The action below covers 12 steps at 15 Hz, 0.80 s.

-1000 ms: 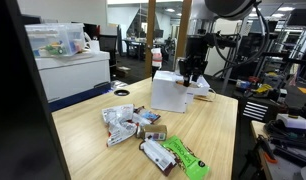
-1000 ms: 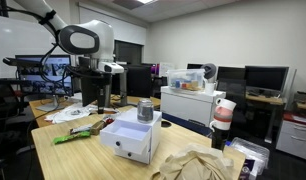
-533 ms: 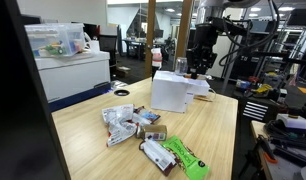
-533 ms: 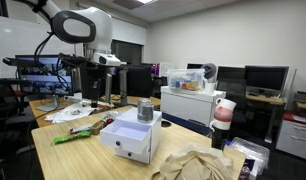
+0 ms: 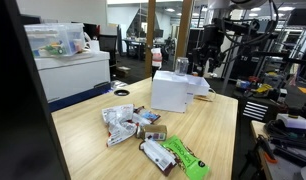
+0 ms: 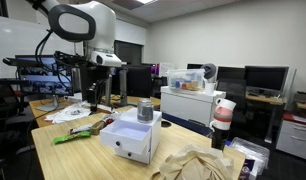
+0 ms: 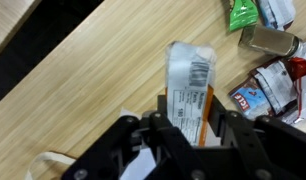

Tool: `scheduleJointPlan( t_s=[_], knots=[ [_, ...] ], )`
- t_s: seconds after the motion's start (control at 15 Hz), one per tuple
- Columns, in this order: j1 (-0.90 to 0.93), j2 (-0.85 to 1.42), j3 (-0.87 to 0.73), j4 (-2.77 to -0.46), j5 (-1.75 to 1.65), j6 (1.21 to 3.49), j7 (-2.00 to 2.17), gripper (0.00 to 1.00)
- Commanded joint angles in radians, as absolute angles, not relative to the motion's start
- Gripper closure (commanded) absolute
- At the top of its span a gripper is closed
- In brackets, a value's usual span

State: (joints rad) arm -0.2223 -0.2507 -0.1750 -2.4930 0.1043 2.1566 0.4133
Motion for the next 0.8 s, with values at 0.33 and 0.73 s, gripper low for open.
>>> scheduleJointPlan(
  t_s=[0.33,0.73],
  knots=[
    [-0.307,-0.204,-0.193,-2.506,0.043,2.255,0.521,0.83],
    [-0.337,-0.137,-0.226,-2.499,0.000,2.348,0.549,0.83]
  ],
)
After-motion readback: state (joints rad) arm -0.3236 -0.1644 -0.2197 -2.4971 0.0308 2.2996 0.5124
